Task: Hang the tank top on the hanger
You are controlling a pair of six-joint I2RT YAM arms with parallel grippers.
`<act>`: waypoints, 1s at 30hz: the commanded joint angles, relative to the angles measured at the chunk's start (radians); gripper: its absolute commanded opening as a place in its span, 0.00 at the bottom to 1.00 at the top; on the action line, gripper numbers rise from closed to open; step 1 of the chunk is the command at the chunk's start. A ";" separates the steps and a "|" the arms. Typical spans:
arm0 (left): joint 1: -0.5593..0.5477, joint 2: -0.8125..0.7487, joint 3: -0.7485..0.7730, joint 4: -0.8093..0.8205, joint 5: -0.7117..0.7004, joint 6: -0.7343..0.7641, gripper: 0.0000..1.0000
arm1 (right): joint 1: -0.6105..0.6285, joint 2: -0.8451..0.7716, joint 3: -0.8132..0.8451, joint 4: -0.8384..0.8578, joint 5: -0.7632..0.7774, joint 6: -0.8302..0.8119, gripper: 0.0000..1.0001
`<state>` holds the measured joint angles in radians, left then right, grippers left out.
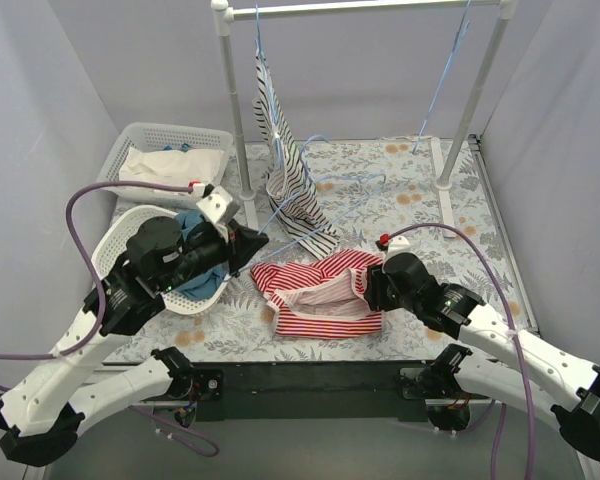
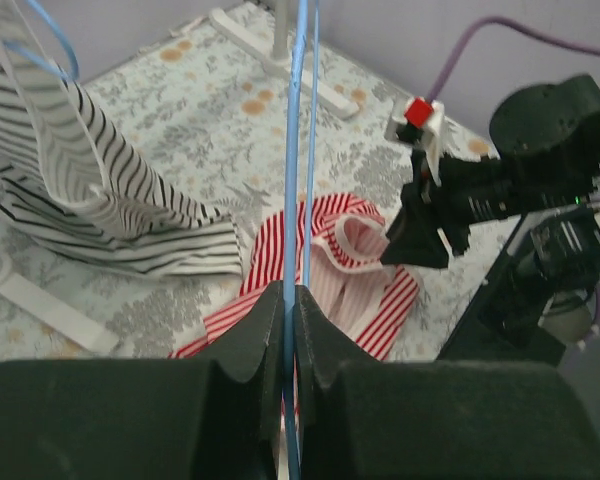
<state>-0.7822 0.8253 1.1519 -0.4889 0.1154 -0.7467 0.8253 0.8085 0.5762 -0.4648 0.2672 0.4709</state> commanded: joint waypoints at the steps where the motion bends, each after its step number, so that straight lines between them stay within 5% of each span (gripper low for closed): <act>1: -0.003 -0.110 -0.076 -0.157 0.061 -0.031 0.00 | 0.005 0.053 0.054 0.021 -0.016 -0.083 0.51; 8: -0.003 -0.123 -0.058 -0.362 0.049 -0.045 0.00 | 0.026 0.119 0.077 0.022 -0.020 -0.123 0.51; 23: -0.003 -0.046 0.038 -0.531 0.069 -0.048 0.00 | 0.098 0.236 0.102 -0.005 0.043 -0.156 0.49; 26: -0.003 -0.005 0.080 -0.565 0.067 -0.042 0.00 | 0.098 0.241 0.116 -0.018 0.096 -0.152 0.40; 30: -0.006 0.031 0.124 -0.599 0.067 -0.042 0.00 | 0.098 0.233 0.137 -0.037 0.145 -0.143 0.15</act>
<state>-0.7826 0.8288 1.2194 -1.0302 0.1654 -0.7925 0.9195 1.0485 0.6491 -0.4793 0.3336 0.3252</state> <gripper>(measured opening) 0.032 0.245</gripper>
